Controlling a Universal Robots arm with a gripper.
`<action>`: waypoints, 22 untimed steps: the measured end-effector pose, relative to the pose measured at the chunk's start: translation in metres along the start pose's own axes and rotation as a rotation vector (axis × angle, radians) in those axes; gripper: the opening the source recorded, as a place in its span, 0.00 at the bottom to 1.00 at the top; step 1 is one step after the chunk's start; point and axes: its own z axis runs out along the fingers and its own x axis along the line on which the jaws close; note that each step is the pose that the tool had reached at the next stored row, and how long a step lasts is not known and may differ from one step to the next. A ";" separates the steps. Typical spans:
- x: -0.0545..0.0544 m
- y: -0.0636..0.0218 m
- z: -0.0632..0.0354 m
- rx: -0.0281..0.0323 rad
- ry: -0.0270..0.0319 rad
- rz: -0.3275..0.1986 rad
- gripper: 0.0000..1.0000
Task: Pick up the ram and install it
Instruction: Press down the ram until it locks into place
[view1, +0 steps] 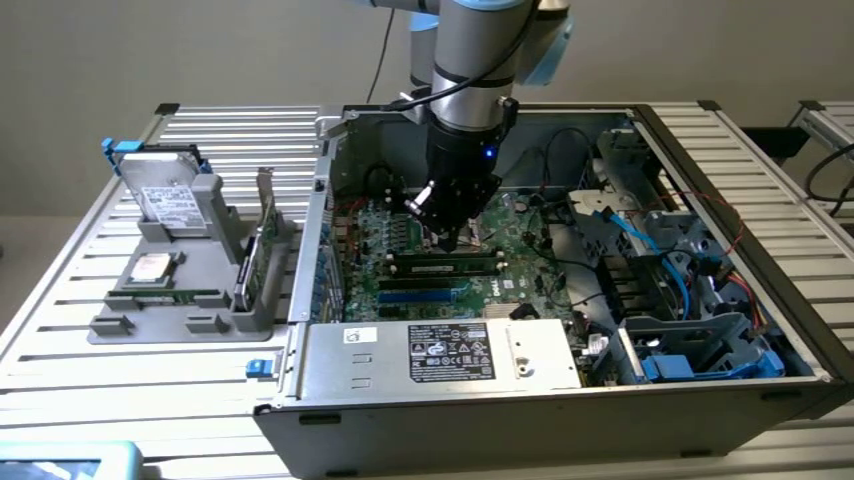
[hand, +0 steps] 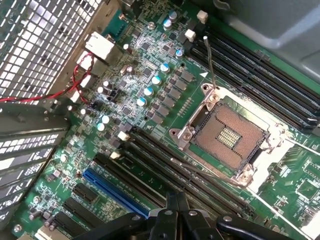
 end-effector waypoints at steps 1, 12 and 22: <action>0.000 0.0000 0.0000 0.0014 -0.0030 0.008 0.11; 0.000 0.0001 0.0000 0.0062 -0.0217 0.130 0.11; 0.000 0.0000 -0.0001 0.0227 -0.0220 0.222 0.11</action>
